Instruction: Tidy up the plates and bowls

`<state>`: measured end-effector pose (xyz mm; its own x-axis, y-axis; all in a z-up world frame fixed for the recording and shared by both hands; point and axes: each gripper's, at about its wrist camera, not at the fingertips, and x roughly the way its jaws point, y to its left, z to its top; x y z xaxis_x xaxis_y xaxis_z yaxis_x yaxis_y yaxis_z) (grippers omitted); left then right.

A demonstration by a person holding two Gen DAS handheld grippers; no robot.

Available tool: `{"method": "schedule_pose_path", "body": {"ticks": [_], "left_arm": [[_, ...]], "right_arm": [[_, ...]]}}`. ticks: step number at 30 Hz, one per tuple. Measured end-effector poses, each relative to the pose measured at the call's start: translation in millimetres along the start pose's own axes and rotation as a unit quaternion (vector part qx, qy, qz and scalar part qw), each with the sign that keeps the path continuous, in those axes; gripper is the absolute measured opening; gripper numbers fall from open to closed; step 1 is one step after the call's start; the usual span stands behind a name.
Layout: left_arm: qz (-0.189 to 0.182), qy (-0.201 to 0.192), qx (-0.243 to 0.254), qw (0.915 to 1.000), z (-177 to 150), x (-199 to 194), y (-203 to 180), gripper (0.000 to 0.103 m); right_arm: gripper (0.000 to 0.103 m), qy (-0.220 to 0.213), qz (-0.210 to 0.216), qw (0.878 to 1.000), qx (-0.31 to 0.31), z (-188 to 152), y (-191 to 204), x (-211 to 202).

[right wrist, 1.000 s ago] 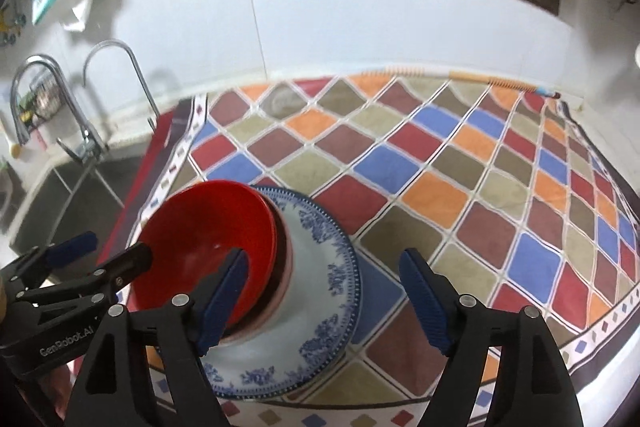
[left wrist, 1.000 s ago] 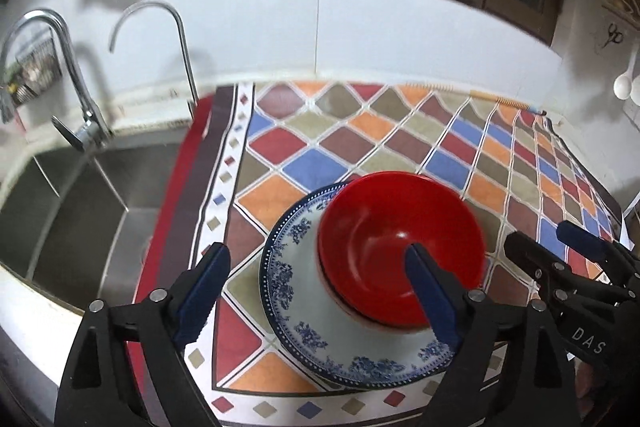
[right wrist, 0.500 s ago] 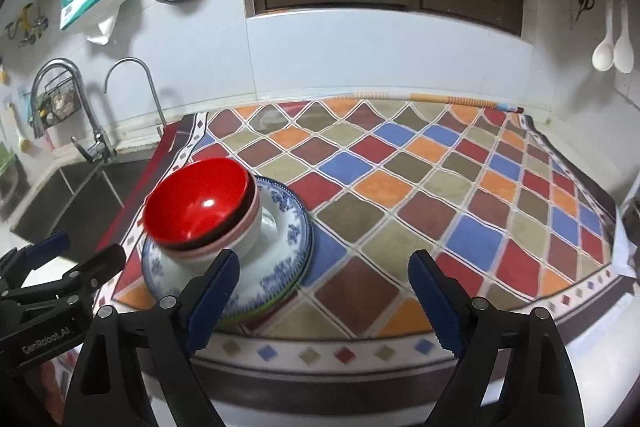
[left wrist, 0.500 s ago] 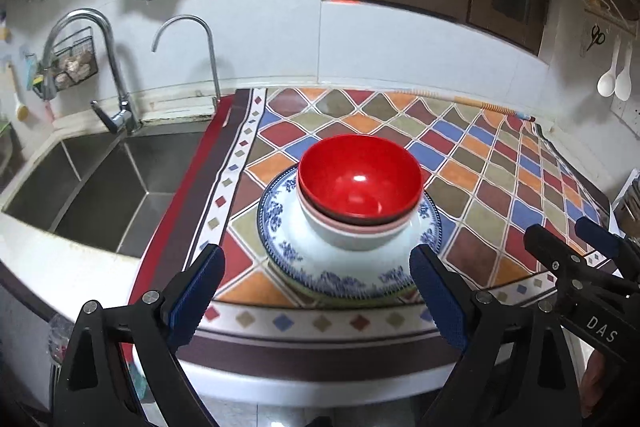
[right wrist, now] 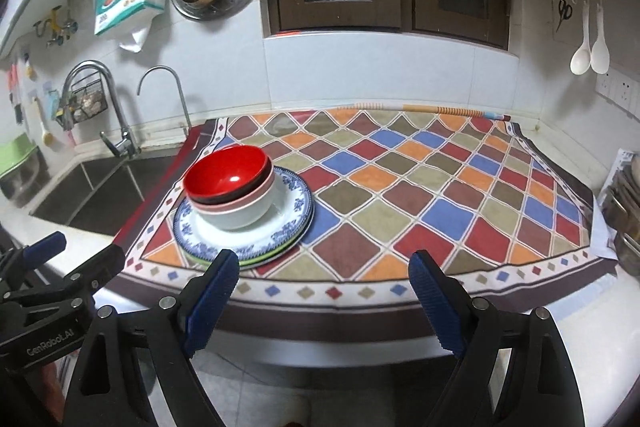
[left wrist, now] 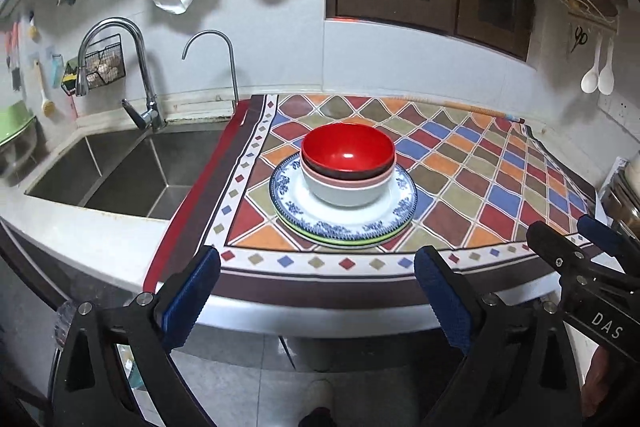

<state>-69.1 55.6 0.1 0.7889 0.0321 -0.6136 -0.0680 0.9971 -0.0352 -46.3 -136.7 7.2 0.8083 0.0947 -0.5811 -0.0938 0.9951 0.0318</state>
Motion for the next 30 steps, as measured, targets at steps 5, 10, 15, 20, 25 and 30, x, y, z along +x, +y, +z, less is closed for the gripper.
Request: {"method": "schedule_pose_path", "body": {"ticks": [5,10,15,20,25,30], "left_arm": [[0.005,-0.016,0.001,0.9999,-9.7,-21.3,-3.6,0.102],[0.01,-0.033,0.011,0.9994,-14.0,-37.5,-7.6,0.103],[0.012,-0.041,0.016,0.999,-16.7,-48.0,-10.8,0.103],[0.012,-0.041,0.023,0.9988,-18.7,-52.4,-14.3,0.103],[0.012,-0.043,0.024,0.9987,-20.3,-56.1,-16.9,0.103],[0.016,-0.046,0.023,0.9985,-21.9,-59.8,-18.3,0.103]], "right_arm": [[0.087,-0.009,0.002,1.0,0.002,-12.4,-2.4,-23.3],[0.087,-0.015,0.004,1.0,0.002,-21.1,-3.2,-39.5],[0.087,-0.022,0.001,1.0,0.007,-24.4,-5.9,-50.0],[0.087,-0.027,0.0,1.0,0.011,-27.1,-7.2,-57.7],[0.087,-0.03,-0.003,0.999,0.013,-29.5,-9.6,-62.3],[0.087,-0.029,-0.005,1.0,0.01,-30.6,-11.5,-64.5]]}}
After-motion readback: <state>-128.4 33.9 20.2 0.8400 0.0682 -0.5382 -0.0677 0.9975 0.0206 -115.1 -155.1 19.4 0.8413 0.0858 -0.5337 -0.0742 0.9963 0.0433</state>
